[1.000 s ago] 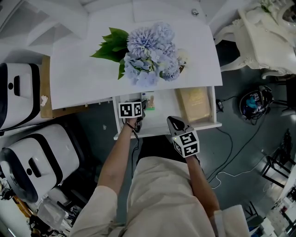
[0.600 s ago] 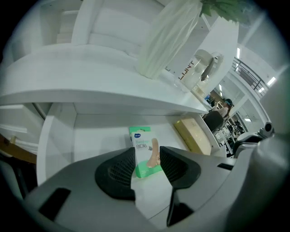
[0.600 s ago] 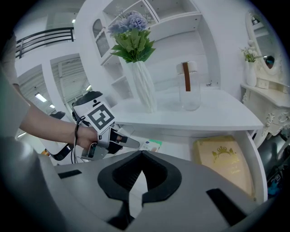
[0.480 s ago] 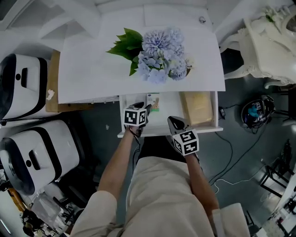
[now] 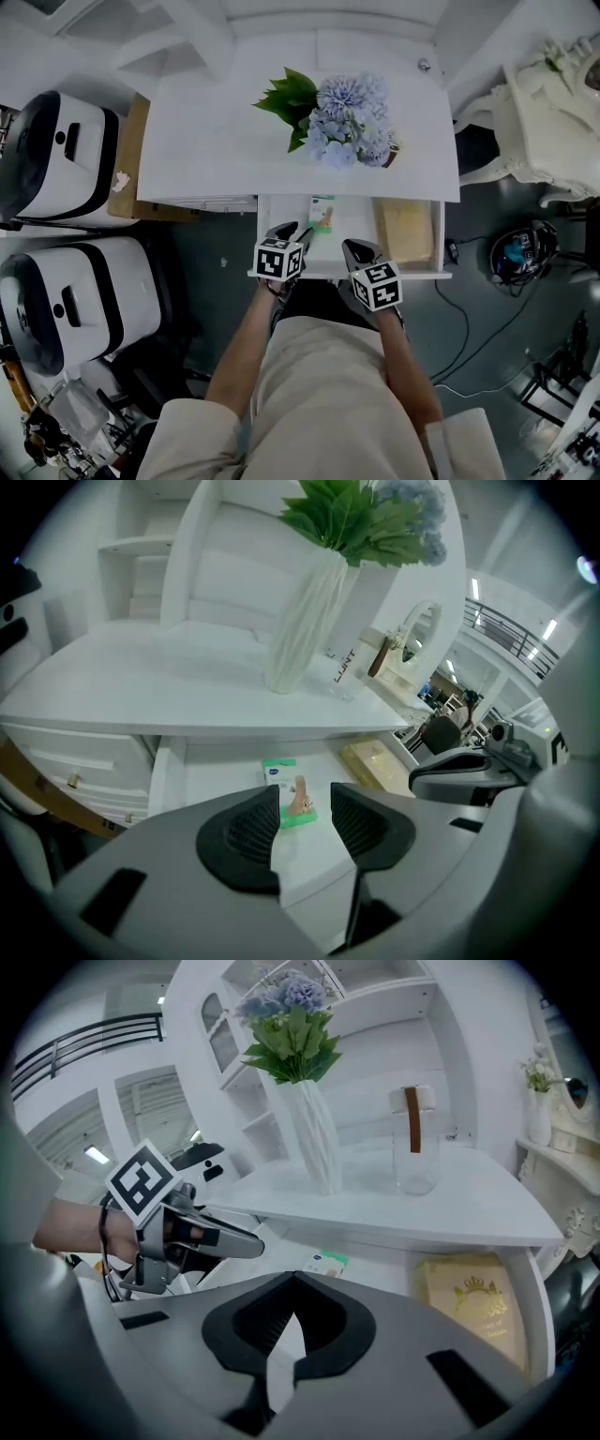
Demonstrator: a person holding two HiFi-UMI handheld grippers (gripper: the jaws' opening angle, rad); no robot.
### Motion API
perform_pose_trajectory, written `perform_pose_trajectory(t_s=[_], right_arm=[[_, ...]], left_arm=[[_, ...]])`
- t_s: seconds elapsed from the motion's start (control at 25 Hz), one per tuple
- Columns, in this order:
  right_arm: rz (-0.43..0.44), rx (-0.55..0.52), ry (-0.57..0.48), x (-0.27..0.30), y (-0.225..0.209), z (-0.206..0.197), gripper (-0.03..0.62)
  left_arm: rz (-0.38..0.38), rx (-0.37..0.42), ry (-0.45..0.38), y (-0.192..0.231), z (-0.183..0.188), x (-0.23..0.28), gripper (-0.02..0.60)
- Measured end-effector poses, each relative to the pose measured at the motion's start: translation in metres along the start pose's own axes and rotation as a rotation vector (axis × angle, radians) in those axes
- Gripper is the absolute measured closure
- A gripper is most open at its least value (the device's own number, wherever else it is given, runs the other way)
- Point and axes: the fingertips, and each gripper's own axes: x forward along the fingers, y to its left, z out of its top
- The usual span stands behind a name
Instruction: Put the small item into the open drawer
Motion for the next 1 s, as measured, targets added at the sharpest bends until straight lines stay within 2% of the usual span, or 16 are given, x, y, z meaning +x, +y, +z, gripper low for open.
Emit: perform_pose_trajectory(t_s=[0.28, 0.6, 1.0], right_arm=[[0.004, -0.043, 0.005, -0.004, 0.001, 0.006, 0.569], [-0.013, -0.025, -0.021, -0.014, -0.006, 0.012, 0.569], [-0.025, -0.007, -0.037, -0.017, -0.011, 0.014, 0.569]], left_arm=[[0.036, 0.052, -0.055, -0.018, 0.001, -0.031, 0.4], [0.059, 0.048, -0.105, -0.024, -0.002, -0.05, 0.4], [0.057, 0.077, -0.107, -0.031, -0.009, -0.055, 0.4]])
